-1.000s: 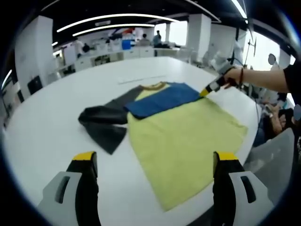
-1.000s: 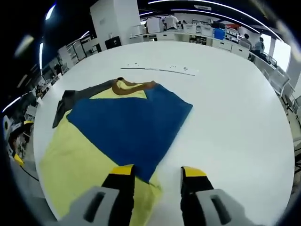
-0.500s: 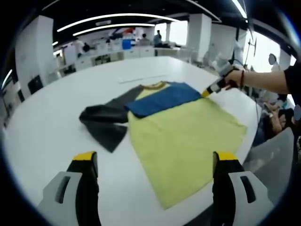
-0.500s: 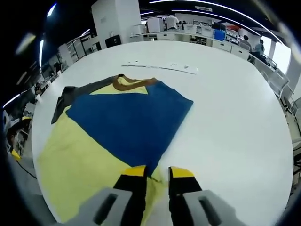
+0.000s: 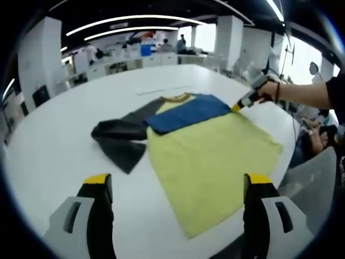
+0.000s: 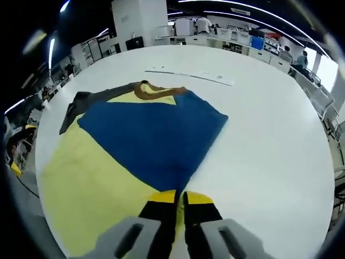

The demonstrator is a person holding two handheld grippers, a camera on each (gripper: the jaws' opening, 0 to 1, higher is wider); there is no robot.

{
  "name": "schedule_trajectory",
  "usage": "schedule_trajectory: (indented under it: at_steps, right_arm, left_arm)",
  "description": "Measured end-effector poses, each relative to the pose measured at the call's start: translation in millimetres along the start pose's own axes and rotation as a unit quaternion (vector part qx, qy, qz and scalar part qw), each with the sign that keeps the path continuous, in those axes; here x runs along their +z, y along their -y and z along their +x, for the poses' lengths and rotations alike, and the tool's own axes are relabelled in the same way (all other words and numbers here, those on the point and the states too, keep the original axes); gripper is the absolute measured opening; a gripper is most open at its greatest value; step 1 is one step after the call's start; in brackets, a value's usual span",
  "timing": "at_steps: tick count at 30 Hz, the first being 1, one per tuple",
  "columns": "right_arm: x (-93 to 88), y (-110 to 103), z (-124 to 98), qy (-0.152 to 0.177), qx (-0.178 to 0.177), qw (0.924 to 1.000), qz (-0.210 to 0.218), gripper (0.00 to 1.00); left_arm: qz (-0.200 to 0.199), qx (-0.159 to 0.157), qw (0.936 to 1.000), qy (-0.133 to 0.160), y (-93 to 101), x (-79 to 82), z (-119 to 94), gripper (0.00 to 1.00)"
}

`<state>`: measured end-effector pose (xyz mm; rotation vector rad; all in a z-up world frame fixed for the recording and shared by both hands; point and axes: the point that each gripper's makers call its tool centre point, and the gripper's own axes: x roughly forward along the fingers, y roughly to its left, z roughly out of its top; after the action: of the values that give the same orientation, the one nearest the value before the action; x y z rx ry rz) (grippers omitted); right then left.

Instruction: Fold the garment on the visible template until the final outline fits inside the template.

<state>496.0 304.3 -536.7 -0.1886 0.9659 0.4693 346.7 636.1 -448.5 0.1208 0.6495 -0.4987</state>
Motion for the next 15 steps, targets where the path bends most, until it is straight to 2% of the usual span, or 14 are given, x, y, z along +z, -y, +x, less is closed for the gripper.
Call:
schedule_trajectory:
  at_steps: [15]
  right_arm:
    - [-4.1,17.6,-4.5,-0.021,-0.003,0.9997,-0.010,0.00]
  left_arm:
    - [-0.004,0.002,1.0000,-0.005,-3.1,-2.2,2.6,0.96]
